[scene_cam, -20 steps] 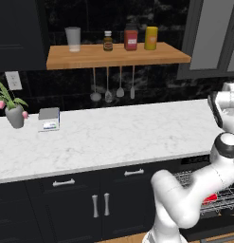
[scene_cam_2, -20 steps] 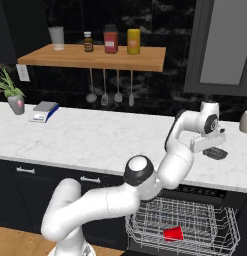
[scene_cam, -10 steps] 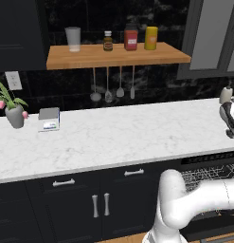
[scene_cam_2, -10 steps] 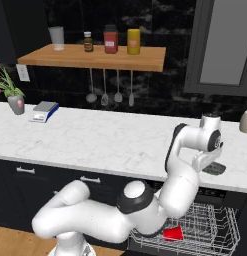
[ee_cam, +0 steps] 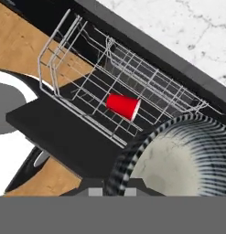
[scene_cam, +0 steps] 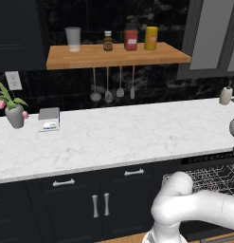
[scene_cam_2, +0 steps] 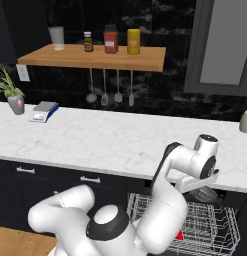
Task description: Pick up the cup and bowl from the counter, place them in the dishwasher, and close the dishwasher door.
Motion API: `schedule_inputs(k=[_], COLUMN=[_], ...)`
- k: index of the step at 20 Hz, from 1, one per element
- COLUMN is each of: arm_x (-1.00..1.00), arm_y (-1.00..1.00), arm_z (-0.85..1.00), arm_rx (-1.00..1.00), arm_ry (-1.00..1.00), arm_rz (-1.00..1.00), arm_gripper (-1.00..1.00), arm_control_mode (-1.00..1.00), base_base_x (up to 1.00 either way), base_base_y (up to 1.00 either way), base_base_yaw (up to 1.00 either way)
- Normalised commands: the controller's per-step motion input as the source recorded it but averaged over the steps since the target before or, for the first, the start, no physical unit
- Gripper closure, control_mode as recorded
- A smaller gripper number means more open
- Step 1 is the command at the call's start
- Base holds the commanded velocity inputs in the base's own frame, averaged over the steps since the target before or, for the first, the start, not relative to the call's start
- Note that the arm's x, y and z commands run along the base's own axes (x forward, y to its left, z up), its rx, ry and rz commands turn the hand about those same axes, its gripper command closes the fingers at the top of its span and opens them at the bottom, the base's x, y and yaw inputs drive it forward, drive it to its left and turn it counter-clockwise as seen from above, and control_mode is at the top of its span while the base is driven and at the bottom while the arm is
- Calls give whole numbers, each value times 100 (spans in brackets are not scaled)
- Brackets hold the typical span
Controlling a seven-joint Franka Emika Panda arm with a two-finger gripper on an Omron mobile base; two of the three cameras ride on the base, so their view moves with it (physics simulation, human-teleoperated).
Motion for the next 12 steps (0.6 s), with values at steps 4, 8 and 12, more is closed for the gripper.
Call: schedule_inputs(k=[4,8,12], arm_x=[2,37,17], arm_y=[3,-21,-18], arm_z=[-39,-41,-66], arm_rx=[0,1,1], arm_ry=[4,0,0], arm_rz=[-46,-38,-38], arm_gripper=[100,100,100], arm_control_mode=[-100,-100,-100], base_base_x=[0,0,0], base_base_y=[0,0,0], base_base_yaw=[0,0,0])
